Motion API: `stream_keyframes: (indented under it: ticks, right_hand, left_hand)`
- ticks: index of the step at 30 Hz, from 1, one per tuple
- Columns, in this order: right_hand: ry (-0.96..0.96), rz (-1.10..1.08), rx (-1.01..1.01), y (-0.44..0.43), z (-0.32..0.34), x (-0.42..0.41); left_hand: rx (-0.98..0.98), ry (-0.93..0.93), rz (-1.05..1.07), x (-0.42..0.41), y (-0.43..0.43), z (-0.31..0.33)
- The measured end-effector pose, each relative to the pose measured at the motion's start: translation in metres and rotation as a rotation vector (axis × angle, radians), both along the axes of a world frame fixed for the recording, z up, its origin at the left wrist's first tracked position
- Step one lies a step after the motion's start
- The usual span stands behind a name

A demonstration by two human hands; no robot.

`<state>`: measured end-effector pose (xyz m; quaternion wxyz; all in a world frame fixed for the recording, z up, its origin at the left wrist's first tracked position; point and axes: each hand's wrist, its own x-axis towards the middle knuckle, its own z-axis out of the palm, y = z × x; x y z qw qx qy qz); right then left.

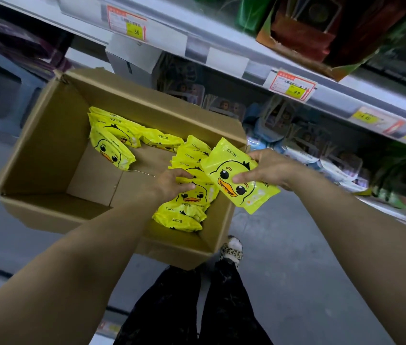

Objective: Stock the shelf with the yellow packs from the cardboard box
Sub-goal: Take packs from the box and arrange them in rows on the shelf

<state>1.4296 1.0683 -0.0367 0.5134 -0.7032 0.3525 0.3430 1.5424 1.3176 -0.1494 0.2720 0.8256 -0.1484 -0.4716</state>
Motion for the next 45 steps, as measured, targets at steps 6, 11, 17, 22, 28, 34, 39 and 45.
stream_keyframes:
  ticks: [6,11,17,22,28,34,39,45]
  right_hand:
    - [-0.003,0.029,-0.034,0.002,0.002,0.001]
    - [0.001,0.029,-0.040,0.002,0.005,0.005]
    - [-0.021,0.027,-0.031,0.006,0.006,0.012]
    - [-0.041,0.068,-0.039,0.011,0.011,0.019]
    - [-0.005,0.126,-0.117,0.015,0.010,0.026]
    - [0.013,0.153,-0.138,0.019,0.011,0.031]
    - [0.023,0.197,-0.132,0.030,0.025,0.038]
    - [0.053,0.288,-0.143,0.040,0.028,0.042]
  left_hand:
    - [0.079,-0.021,-0.061,0.004,-0.002,-0.008]
    - [0.152,-0.086,-0.110,0.001,-0.006,-0.013]
    - [0.252,-0.239,-0.229,0.000,-0.010,-0.008]
    - [0.290,-0.106,-0.249,0.006,-0.008,-0.005]
    - [0.263,-0.182,-0.276,0.032,0.024,0.014]
    - [0.037,-0.021,0.093,0.039,0.050,0.039]
    - [-0.069,0.125,0.393,0.043,0.061,0.055]
    - [-0.082,0.120,0.509,0.043,0.071,0.063]
